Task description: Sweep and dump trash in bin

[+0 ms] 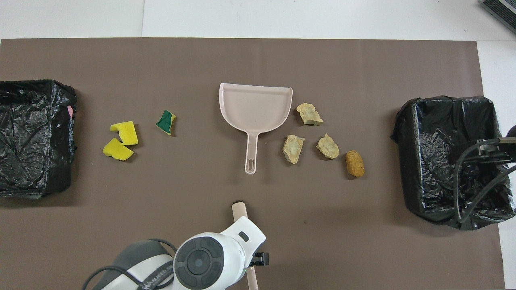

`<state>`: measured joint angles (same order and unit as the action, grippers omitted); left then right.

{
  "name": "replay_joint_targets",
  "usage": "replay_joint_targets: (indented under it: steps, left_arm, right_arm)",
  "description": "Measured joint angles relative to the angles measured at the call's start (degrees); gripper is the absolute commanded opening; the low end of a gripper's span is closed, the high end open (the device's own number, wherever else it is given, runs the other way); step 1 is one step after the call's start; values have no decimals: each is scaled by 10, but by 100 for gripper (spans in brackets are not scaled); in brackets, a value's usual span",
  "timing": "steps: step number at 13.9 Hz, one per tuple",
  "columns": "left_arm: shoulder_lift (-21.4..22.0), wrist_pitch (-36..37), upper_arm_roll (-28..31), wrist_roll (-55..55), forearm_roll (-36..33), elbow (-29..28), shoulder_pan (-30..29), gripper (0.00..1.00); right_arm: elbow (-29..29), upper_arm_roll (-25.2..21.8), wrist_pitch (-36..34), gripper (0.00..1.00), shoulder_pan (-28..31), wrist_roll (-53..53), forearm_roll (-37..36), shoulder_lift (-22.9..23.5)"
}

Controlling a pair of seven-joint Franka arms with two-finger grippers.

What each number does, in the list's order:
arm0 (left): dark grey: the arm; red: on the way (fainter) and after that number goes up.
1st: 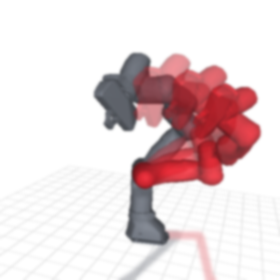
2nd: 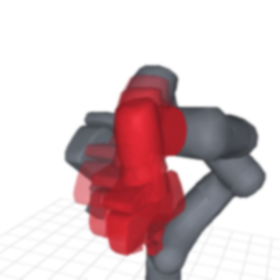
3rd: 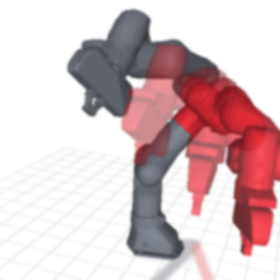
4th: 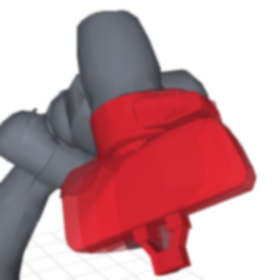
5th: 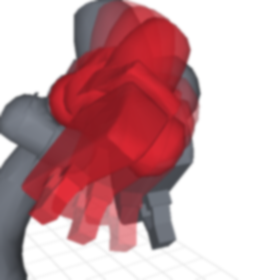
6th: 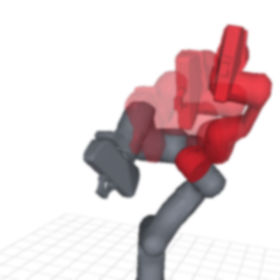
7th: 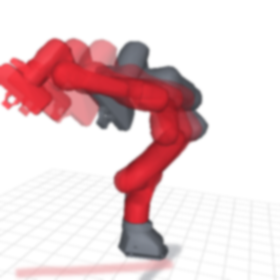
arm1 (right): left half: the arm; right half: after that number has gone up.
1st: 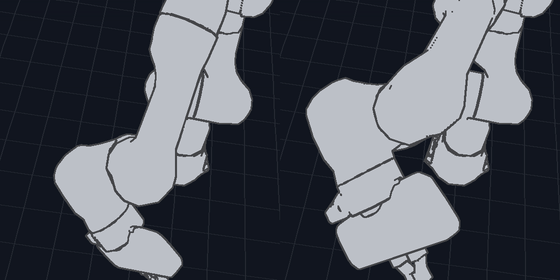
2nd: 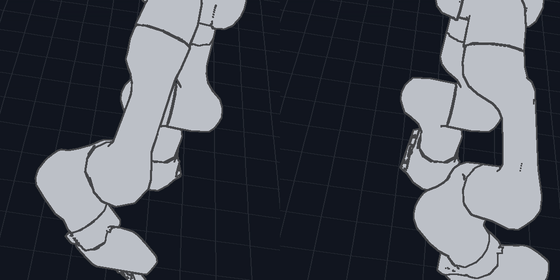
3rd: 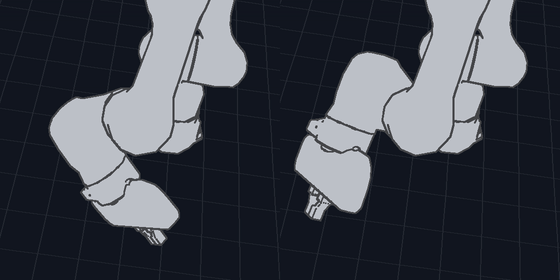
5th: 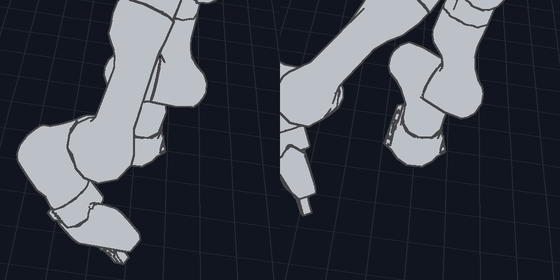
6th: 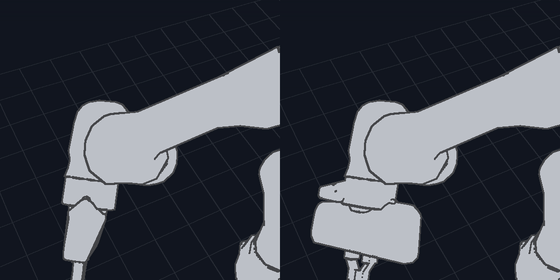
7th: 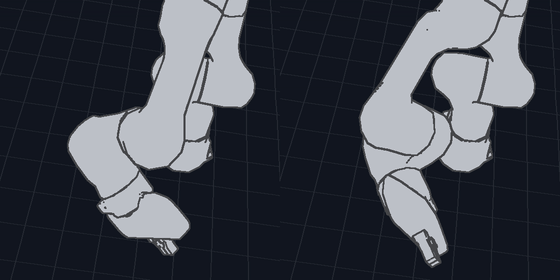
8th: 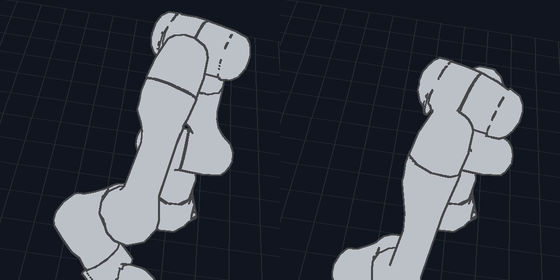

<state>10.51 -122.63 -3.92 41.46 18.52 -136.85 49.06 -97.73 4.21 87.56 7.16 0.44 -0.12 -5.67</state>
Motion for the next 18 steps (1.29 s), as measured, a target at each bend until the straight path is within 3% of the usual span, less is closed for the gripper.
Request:
replay_joint_targets:
  steps: [3, 9, 12, 14, 16, 18]
  left_arm:
    - [-35, -57, 0, 39, 11, -22, 47, 100]
    - [-85, -112, 3, 40, 12, -26, 65, 97]
    - [-88, -106, 4, 51, 13, -11, 75, 96]
    - [-80, -81, 7, 51, 13, -3, 75, 79]
    - [-76, -74, 10, 51, 13, -3, 75, 74]
    - [-76, -72, 10, 52, 13, -3, 75, 59]
  right_arm:
    - [0, 0, 0, 100, 0, 0, 0, 0]
    - [-2, 0, 0, 100, 0, 0, 0, 0]
    - [-3, 0, 0, 100, 0, 0, 0, 0]
    - [-3, 0, 0, 100, 0, 0, 0, 0]
    - [-3, 0, 0, 100, 0, 0, 0, 0]
    - [-3, 0, 0, 100, 0, 0, 0, 0]
